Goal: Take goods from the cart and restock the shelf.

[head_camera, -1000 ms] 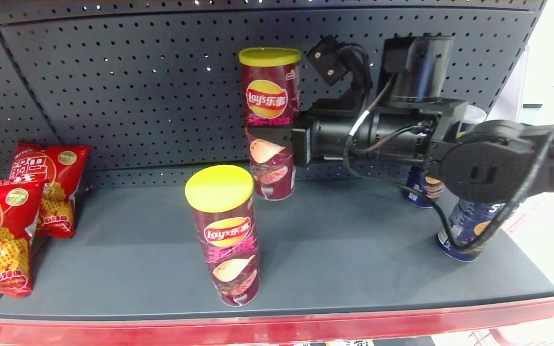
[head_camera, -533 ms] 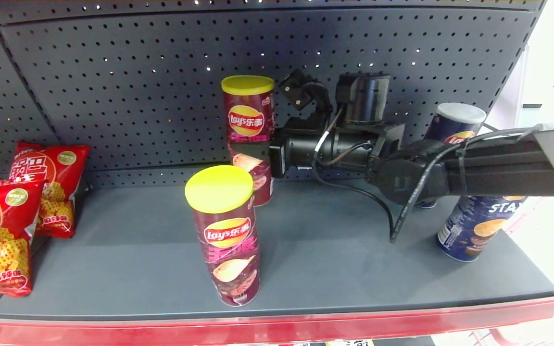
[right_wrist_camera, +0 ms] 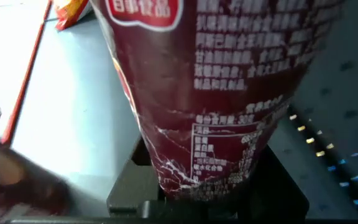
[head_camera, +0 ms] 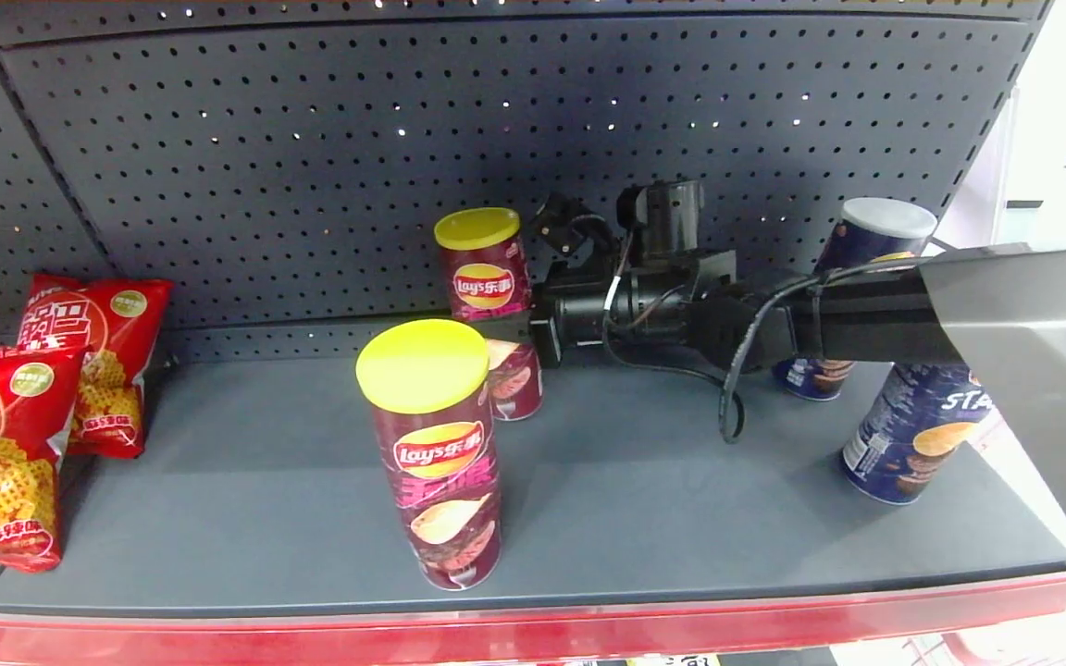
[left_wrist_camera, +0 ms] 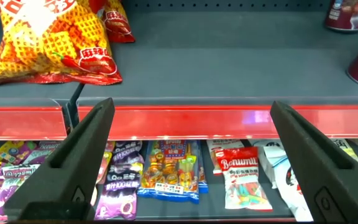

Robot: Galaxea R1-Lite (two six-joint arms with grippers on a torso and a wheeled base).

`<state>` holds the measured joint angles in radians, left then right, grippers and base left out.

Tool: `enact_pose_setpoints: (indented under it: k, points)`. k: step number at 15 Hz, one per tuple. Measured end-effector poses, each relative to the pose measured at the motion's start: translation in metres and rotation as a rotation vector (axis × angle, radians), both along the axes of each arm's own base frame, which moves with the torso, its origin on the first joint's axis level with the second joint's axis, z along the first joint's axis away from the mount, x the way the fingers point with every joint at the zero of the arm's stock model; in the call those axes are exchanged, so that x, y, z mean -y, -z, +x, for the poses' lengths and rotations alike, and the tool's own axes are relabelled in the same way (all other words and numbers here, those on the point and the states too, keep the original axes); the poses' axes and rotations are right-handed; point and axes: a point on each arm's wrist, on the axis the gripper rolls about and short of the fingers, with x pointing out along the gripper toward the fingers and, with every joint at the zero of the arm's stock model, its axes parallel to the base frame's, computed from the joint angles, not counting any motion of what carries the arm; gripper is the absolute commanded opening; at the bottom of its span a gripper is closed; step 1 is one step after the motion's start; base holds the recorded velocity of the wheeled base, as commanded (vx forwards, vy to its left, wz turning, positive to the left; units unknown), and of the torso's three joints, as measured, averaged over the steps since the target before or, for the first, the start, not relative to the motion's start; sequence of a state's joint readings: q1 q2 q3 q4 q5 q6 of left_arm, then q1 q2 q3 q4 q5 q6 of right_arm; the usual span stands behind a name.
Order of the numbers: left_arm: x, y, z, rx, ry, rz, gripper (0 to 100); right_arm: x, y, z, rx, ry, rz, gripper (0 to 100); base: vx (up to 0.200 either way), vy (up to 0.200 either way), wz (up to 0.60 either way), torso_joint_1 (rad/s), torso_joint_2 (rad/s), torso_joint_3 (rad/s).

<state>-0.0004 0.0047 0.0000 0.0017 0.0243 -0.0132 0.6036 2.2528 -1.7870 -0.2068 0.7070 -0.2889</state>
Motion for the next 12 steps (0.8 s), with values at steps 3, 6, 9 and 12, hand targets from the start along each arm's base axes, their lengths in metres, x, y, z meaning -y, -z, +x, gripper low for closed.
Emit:
enact_pose_setpoints:
  k: [3, 6, 9, 12]
  points:
    - [0.0, 0.0, 0.0, 0.0, 0.0, 0.0, 100, -0.005, 0.001, 0.003, -0.017, -0.003, 0.018, 0, 0.0, 0.0, 0.0, 0.0, 0.0, 0.0]
    - [0.0, 0.0, 0.0, 0.0, 0.0, 0.0, 100, -0.011, 0.001, 0.002, -0.002, -0.012, 0.045, 0, 0.0, 0.0, 0.0, 0.0, 0.0, 0.0]
    - [0.0, 0.0, 0.0, 0.0, 0.0, 0.001, 100, -0.018, 0.007, 0.0, 0.003, -0.017, 0.095, 0, 0.0, 0.0, 0.0, 0.0, 0.0, 0.0]
    - [0.0, 0.0, 0.0, 0.0, 0.0, 0.001, 100, -0.019, 0.023, -0.006, -0.02, -0.019, 0.128, 0, 0.0, 0.0, 0.0, 0.0, 0.0, 0.0]
